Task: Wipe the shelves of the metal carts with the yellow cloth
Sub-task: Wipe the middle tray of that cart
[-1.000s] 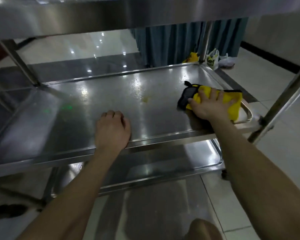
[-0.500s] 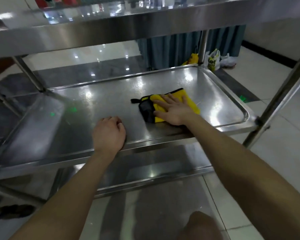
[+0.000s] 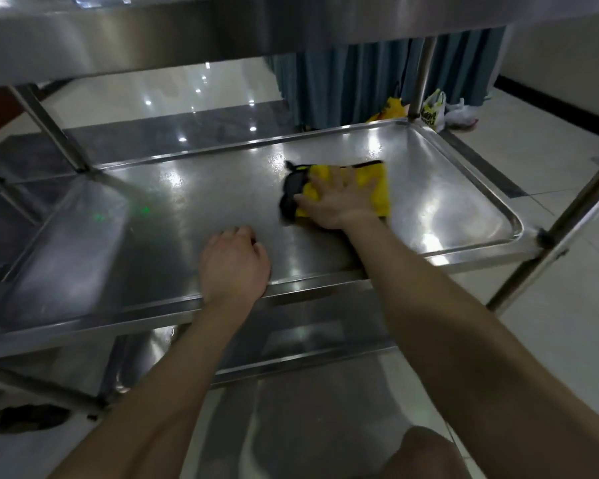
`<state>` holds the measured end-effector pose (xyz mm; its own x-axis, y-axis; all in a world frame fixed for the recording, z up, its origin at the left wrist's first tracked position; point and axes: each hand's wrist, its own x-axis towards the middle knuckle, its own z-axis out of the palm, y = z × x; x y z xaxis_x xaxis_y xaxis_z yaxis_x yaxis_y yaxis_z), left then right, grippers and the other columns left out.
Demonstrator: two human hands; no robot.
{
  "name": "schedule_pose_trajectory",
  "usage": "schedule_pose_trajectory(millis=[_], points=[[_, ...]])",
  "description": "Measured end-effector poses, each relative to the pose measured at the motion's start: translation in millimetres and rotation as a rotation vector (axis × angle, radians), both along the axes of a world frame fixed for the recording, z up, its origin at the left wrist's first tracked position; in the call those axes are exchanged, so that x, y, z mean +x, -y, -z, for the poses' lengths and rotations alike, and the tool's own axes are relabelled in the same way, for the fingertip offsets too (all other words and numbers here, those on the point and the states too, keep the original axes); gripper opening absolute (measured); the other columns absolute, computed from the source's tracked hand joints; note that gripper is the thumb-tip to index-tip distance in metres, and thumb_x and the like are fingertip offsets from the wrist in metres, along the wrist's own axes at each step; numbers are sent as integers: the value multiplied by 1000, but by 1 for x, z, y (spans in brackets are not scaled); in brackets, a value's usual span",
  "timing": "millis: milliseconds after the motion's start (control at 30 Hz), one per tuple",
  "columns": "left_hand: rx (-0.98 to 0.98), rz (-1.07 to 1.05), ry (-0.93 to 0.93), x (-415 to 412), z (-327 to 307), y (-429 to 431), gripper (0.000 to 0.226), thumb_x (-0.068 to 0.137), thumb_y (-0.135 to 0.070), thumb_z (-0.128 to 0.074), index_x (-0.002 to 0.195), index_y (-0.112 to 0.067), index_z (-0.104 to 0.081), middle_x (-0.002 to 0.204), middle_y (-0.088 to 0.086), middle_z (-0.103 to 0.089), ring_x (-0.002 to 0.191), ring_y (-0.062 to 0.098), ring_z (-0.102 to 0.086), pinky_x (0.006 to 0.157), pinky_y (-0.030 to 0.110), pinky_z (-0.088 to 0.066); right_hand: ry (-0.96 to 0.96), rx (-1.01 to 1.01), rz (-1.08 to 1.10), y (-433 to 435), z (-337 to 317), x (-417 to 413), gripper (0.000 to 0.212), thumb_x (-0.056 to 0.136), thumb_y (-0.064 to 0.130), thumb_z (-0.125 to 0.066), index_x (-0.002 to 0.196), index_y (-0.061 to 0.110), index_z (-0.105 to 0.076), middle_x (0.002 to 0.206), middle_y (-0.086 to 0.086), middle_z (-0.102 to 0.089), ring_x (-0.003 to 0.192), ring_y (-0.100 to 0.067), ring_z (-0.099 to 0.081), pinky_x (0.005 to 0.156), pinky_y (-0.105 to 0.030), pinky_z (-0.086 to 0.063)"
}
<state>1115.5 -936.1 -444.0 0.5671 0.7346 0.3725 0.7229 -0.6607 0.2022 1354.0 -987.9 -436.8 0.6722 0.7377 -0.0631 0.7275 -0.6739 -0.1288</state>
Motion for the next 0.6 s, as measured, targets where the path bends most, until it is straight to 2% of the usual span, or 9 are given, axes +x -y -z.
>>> schedule_pose_trajectory(millis=[100, 233, 300, 433, 500, 600], points=[[-25, -18, 11, -4, 0, -3, 29, 100, -25, -52, 109, -14, -76, 107, 14, -75, 107, 36, -65, 87, 42, -51, 7, -34, -244, -21, 6, -35, 86, 89, 94, -9, 166, 56, -5, 180, 7, 6, 166, -25, 10, 120, -75, 13], [-28, -12, 43, -6, -1, -4, 28, 99, -21, -53, 107, -16, -79, 106, 14, -76, 108, 38, -65, 85, 43, -51, -30, 19, -349, 28, 4, 0, 87, 84, 97, -13, 163, 62, -7, 178, 17, 1, 165, -13, 6, 127, -63, 13], [-15, -12, 40, -5, -2, -3, 27, 98, -19, -54, 105, -15, -79, 105, 15, -76, 106, 39, -65, 82, 43, -51, -34, 31, -280, 69, 3, 36, 87, 82, 100, -13, 161, 65, -5, 178, 20, 0, 165, -11, 5, 128, -61, 11], [6, -11, 27, -1, -2, -2, 28, 97, -20, -52, 102, -15, -79, 102, 15, -76, 103, 39, -65, 79, 42, -52, -23, 4, 32, 162, 3, 105, 92, 79, 101, -9, 163, 63, -2, 179, 16, 1, 166, -15, 5, 128, -63, 10], [11, -21, 22, 2, -2, -1, 27, 96, -21, -52, 100, -15, -78, 101, 14, -75, 103, 38, -65, 77, 42, -52, -9, -5, 138, 181, 4, 113, 96, 78, 99, -6, 165, 58, -3, 180, 13, 2, 166, -19, 4, 126, -68, 11], [16, -34, 21, 5, -2, 0, 26, 96, -23, -52, 100, -15, -76, 101, 13, -74, 103, 38, -64, 76, 42, -51, -32, -20, 201, 162, 2, 81, 92, 84, 94, -5, 167, 54, -4, 180, 6, 8, 166, -28, 9, 120, -77, 16]])
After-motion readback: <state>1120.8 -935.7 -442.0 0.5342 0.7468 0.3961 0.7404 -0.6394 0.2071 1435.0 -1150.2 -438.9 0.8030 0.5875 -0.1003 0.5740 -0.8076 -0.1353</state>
